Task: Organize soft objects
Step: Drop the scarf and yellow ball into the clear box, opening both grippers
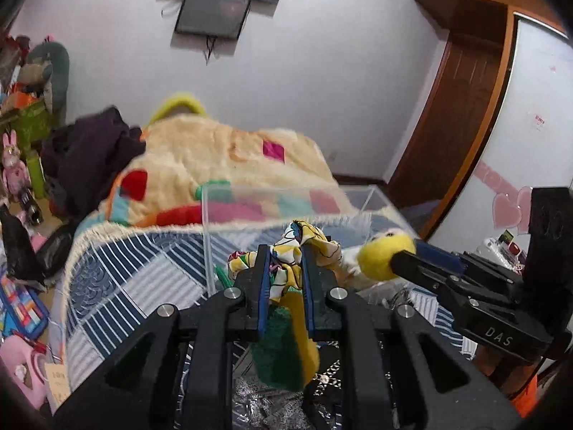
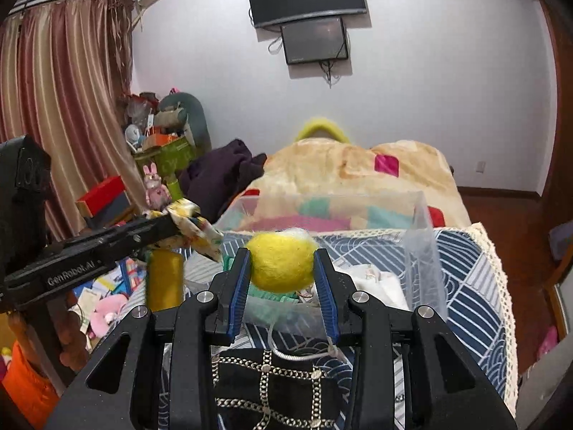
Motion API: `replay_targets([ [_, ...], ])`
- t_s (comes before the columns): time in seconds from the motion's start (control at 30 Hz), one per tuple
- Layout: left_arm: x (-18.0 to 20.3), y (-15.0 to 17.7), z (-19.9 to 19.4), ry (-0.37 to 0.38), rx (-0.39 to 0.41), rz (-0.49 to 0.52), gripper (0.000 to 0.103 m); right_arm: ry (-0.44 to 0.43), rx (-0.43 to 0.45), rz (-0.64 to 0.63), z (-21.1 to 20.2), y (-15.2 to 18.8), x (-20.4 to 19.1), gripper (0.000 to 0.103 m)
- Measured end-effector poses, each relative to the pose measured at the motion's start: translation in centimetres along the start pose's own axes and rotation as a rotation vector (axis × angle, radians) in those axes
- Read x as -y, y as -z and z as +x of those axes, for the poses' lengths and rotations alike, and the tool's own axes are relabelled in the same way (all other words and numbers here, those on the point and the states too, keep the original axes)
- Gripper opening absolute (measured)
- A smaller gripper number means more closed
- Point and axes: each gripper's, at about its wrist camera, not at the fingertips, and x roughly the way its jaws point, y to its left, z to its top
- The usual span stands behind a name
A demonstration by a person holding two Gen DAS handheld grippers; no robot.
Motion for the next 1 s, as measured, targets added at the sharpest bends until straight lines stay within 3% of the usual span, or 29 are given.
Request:
replay_targets([
  [0.27, -0.2, 1.1, 3.2, -0.029, -0.042, -0.002, 0.017, 0.012, -0.097, -0.012, 3.2, 0.9, 0.1, 0.033],
  [0.37, 0.3, 1.0, 3.6, -0.072, -0.044, 0.031, 0.022, 0.011, -0.119, -0.013, 3.9, 1.0, 0.1, 0.033],
  [0.47, 0.4, 1.0, 3.9, -0.092, -0.056, 0.044, 0.037, 0.019, -0.127, -0.021, 4.3, 1.0, 0.1, 0.033],
  [0.53, 0.3, 1.2, 4.0, -0.098, -0.070, 0.042, 0.054, 0.018, -0.132, -0.026, 4.3, 0.9, 0.0, 0.035],
  [0.57, 0.2, 1.4, 3.9, -0.103, -0.075, 0.040, 0.057, 0.019, -0.135, -0.030, 4.2, 0.9, -0.1, 0.035],
  [0.77, 0.4, 2.5, 3.3, -0.095, -0.085, 0.068, 0.058, 0.036, -0.138, -0.060, 3.7, 0.9, -0.2, 0.038],
  [0.9, 0.4, 2.5, 2.3, -0.084, -0.080, 0.065, 0.060, 0.043, -0.131, -0.064, 3.1, 0.9, 0.1, 0.056],
  [1.0, 0.4, 2.5, 1.3, -0.083, -0.065, 0.059, 0.062, 0.049, -0.119, -0.067, 2.4, 1.0, 0.2, 0.058],
])
